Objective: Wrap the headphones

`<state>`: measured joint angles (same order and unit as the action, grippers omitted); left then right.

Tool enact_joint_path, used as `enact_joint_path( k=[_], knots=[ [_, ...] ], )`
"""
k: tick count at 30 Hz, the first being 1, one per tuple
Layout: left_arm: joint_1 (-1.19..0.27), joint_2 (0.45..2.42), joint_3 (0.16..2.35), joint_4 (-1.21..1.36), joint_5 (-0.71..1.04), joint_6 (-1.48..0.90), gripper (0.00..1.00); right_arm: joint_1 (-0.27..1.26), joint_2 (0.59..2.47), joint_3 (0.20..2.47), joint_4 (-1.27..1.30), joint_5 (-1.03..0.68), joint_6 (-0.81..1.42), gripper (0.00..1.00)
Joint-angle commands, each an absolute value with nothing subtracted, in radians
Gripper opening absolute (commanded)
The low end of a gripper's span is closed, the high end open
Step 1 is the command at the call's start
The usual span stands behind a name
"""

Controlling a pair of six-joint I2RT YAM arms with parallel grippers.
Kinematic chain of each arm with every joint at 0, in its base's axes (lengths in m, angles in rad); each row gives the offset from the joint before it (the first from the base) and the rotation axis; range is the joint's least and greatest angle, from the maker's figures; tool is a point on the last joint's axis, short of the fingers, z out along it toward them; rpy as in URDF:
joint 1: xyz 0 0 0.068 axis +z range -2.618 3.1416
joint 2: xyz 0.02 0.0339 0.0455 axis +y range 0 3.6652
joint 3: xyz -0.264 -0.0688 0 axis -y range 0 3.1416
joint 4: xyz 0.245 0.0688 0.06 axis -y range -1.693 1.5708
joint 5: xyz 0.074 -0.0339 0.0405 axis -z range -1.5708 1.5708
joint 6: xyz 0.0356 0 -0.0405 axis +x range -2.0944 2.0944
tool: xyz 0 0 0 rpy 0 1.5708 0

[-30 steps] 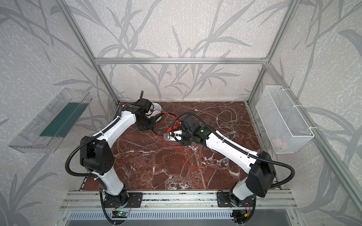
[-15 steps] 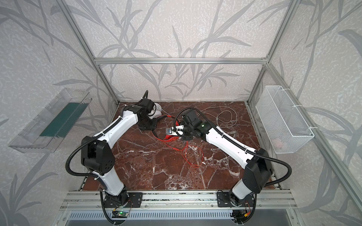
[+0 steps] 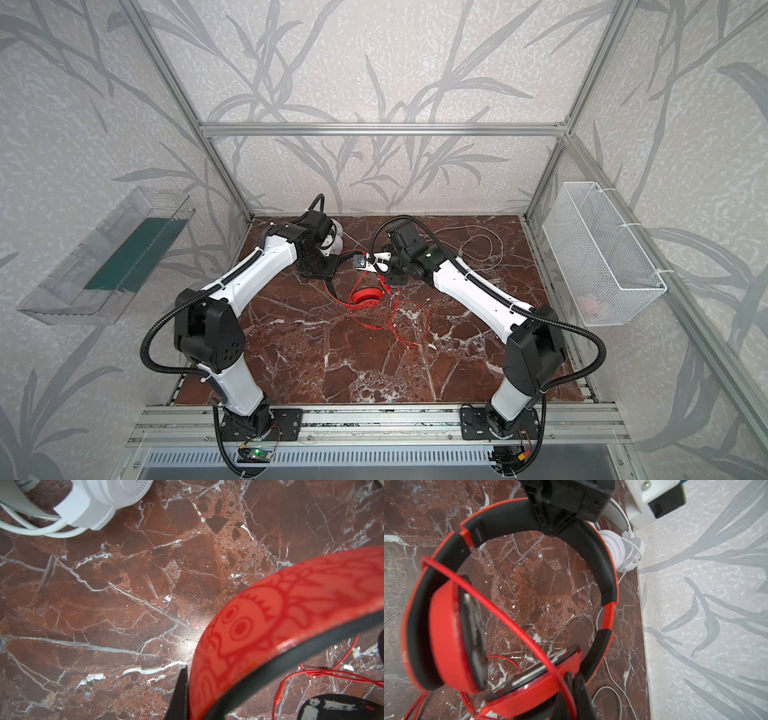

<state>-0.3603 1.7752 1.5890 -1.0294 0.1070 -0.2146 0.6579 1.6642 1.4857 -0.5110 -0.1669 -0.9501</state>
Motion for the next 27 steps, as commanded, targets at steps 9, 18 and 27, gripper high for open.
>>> enact_joint_path(
  k=[9,18,27],
  knots=[
    [-0.373,1.699,1.567,-1.0,0.212,-0.123,0.0,0.571,1.744,1.552,-0.47,-0.2,-0.88,0.0],
    [-0.375,1.673,1.533,-0.966,0.271,-0.114,0.0,0.549,1.797,1.56,-0.426,-0.166,-0.796,0.0],
    [-0.374,1.632,1.499,-0.91,0.294,-0.123,0.0,0.512,1.818,1.527,-0.364,-0.122,-0.702,0.0]
  ],
)
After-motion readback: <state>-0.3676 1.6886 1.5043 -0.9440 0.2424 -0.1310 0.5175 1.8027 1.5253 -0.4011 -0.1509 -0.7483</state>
